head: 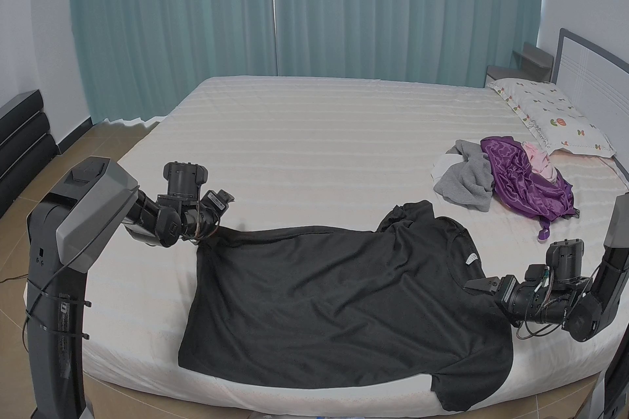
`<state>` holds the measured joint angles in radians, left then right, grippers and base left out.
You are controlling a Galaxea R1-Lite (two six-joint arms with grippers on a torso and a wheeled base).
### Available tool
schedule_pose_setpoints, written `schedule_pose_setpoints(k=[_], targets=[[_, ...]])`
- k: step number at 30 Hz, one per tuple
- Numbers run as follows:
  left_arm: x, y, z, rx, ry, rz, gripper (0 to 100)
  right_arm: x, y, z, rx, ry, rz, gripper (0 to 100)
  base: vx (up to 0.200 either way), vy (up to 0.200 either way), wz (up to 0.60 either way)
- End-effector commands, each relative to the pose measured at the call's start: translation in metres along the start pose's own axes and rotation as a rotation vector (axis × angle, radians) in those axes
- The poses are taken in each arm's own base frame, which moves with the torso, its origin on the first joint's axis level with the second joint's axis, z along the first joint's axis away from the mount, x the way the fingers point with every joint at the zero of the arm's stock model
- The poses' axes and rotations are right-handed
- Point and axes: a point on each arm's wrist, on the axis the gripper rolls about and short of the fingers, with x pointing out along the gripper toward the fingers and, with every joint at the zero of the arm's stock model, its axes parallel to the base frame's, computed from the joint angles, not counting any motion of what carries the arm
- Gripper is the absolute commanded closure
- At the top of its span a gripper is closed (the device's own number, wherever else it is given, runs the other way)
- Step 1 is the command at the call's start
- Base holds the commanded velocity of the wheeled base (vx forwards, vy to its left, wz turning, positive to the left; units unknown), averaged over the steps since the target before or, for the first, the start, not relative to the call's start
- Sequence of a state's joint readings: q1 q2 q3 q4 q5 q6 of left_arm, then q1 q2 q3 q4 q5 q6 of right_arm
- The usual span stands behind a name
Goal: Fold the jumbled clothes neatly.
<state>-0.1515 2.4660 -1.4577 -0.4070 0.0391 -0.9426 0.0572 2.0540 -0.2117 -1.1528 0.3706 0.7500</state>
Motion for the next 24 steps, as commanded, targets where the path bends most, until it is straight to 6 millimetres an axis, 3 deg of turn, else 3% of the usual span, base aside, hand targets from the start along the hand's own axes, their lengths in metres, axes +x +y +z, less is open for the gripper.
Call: schedule_pose_setpoints(k=[1, 10, 24], targets=[[0.015, 0.013, 0.017, -0.053, -0.041, 0.011, 0, 0.001, -0.001, 0.001, 0.002, -0.002, -0.001, 0, 0.000, 0.000, 0.00], [0.008, 0.020, 0.035, -0.076, -0.053, 0.023, 0, 0.001, -0.001, 0.001, 0.005, -0.002, -0.003, 0, 0.000, 0.000, 0.00], [0.003, 0.025, 0.023, -0.064, 0.067, 0.031, 0, 0.003, -0.003, 0.001, 0.007, 0.002, -0.008, 0, 0.000, 0.000, 0.00]])
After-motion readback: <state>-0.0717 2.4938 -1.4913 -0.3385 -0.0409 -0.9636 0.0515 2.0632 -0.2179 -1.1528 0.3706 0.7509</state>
